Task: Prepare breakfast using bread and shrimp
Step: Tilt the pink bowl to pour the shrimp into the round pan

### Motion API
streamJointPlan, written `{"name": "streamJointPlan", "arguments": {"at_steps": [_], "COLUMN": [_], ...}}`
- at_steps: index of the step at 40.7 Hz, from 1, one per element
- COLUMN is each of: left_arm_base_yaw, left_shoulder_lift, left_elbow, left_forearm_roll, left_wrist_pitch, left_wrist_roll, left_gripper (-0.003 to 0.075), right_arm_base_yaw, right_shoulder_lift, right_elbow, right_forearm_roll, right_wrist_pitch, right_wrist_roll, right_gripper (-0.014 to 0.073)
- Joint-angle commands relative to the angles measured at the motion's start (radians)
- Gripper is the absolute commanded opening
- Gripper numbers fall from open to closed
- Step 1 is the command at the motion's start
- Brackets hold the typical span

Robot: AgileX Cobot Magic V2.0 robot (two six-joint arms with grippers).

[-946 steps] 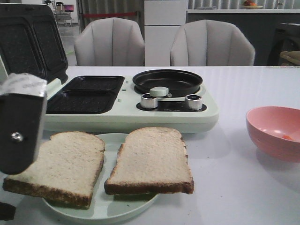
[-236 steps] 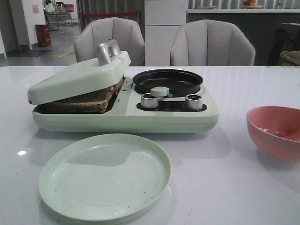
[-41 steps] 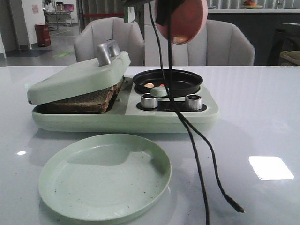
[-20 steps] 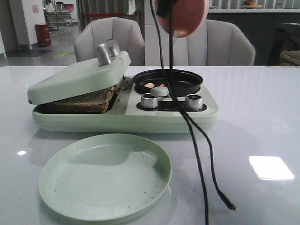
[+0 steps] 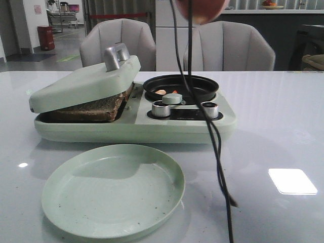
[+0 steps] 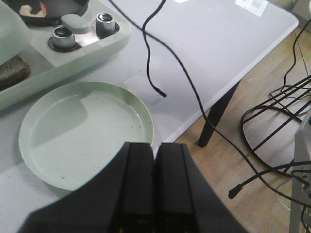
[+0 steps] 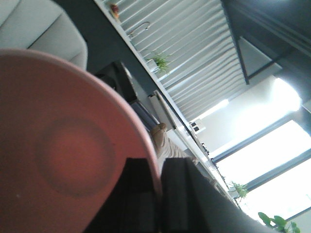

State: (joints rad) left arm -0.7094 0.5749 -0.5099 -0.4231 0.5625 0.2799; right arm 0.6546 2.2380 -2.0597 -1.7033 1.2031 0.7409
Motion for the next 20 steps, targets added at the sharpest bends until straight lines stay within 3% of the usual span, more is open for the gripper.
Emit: {"name": "streamJointPlan", "arguments": {"at_steps": [1,20], "left_arm_base_yaw": [-0.007,-0.007], "left_shoulder_lift": [0.001,0.001], "left_elbow": [-0.029,-0.029], "left_forearm_roll": [-0.020,-0.020], "left_wrist_pitch": [-0.066,-0.066], "left_wrist_roll": [0.001,0.001], "left_gripper": [0.0098,0.0098], "right_arm_base_yaw": [-0.002,-0.004], "right_shoulder_lift": [-0.075,-0.122], "right_elbow": [-0.020,-0.056], "right_forearm_roll": [-0.108,-0.108], "right_wrist_pitch": [0.130,0.117], "right_wrist_roll": [0.009,-0.027], "right_gripper": [0.0129,0.0129]}}
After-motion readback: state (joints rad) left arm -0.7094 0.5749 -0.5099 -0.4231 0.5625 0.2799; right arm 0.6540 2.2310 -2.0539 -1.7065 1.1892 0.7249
